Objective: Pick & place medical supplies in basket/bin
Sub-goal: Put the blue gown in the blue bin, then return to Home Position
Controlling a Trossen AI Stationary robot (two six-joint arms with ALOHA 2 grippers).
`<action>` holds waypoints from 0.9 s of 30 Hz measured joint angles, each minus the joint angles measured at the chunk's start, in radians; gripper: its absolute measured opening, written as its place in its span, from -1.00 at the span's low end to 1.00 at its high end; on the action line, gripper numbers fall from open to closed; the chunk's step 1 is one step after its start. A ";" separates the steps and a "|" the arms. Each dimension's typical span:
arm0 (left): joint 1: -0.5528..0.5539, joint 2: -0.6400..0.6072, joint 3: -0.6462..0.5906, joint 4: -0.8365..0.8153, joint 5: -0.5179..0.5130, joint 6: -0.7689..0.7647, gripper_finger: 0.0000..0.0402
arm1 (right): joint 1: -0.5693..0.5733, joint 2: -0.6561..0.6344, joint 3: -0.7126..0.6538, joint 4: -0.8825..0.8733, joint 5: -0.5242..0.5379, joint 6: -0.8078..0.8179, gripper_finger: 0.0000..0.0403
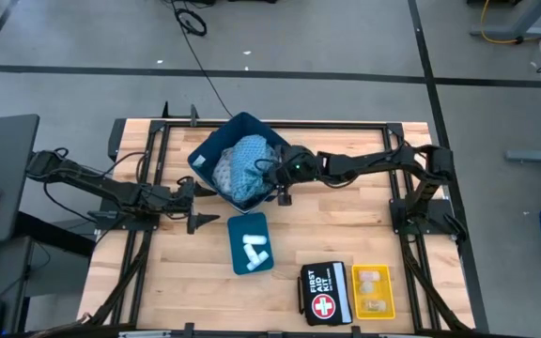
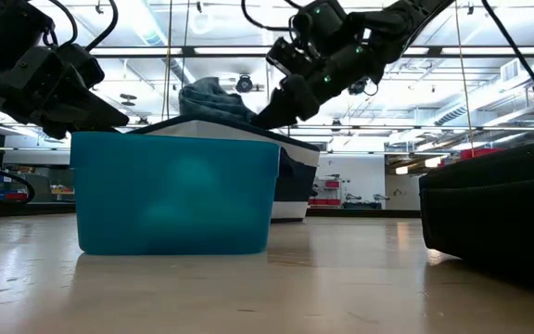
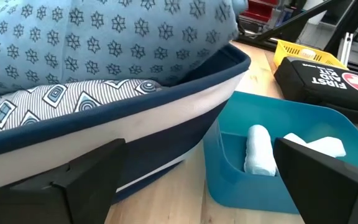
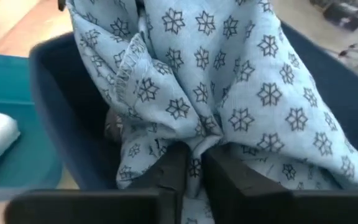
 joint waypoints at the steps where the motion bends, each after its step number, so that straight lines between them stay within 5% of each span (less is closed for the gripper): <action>1: 0.000 0.000 0.000 0.000 0.000 0.000 0.98 | 0.010 -0.003 0.000 0.004 0.012 -0.001 -0.64; 13: 0.000 0.000 0.000 0.000 0.011 -0.008 0.98 | 0.132 -0.014 -0.001 0.058 0.205 -0.011 0.13; 18: 0.000 0.000 0.000 0.000 0.027 -0.008 0.98 | 0.189 -0.031 -0.002 0.060 0.347 -0.011 0.21; 27: 0.000 0.000 0.000 0.000 0.027 -0.008 0.98 | 0.261 -0.087 -0.001 0.056 0.406 0.028 0.22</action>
